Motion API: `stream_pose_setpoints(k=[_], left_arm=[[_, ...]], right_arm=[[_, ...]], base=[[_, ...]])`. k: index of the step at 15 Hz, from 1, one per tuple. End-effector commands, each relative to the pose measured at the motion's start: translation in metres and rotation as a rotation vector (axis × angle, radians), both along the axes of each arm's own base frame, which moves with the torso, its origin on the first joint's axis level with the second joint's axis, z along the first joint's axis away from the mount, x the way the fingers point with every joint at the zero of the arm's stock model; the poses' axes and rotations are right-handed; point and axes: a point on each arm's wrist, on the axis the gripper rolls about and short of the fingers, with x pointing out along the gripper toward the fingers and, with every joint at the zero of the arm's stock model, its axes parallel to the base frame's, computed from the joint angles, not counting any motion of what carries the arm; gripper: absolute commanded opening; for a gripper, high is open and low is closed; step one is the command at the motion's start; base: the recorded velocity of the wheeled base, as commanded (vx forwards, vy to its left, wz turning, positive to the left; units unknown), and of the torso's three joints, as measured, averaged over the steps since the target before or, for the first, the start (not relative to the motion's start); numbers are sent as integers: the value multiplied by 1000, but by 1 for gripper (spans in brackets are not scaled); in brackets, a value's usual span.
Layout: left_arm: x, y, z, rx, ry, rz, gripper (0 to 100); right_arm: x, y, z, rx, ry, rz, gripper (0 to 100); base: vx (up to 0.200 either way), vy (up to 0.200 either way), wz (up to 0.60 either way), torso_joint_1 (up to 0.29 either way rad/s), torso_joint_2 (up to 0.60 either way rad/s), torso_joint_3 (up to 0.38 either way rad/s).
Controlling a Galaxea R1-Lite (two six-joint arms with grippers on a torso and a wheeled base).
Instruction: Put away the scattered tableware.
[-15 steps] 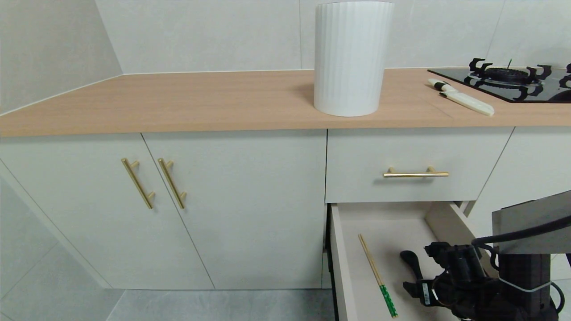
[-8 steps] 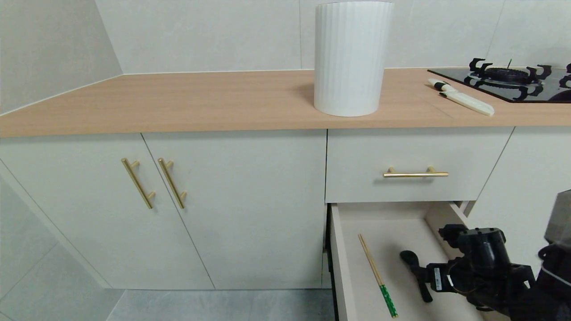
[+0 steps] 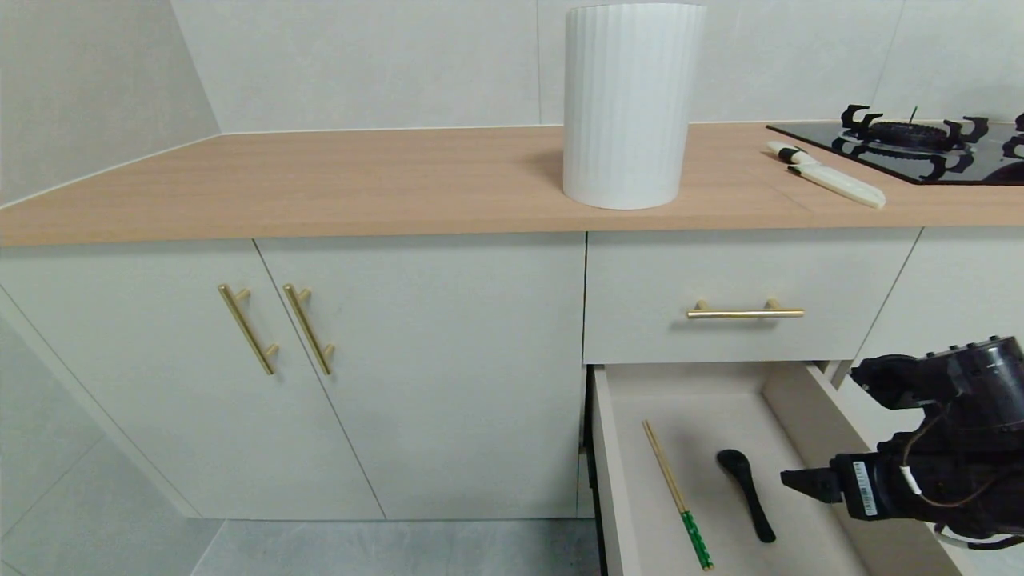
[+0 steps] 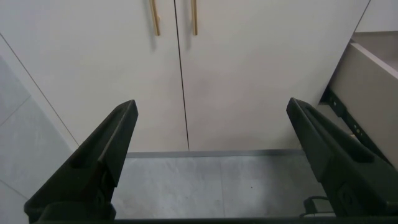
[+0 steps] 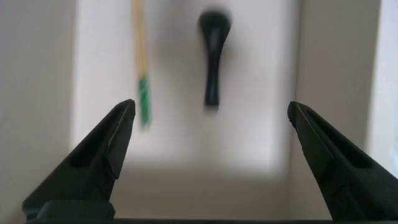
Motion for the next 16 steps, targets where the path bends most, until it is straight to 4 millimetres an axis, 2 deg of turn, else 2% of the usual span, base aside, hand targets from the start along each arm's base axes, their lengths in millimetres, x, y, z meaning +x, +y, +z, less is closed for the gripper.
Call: stream_pose_setpoints(k=[1,5,13,16], left_arm=[[0,0,0,1,0,1,100],[0,0,0,-5,0,2,100],[0,0,0,-7,0,2,100],[0,0,0,-5,0,2,100]], right_arm=[[-30,-6,42,68,-122,44,100],[-41,0,44,59,-101,91,100],[-49,5,41,39,-53,140,100],[-52,7,39,29,-23,161,100]], base=[[0,0,0,0,0,0],[0,0,0,0,0,0],[-200,0,0,2,2,3],[0,0,0,0,0,0]])
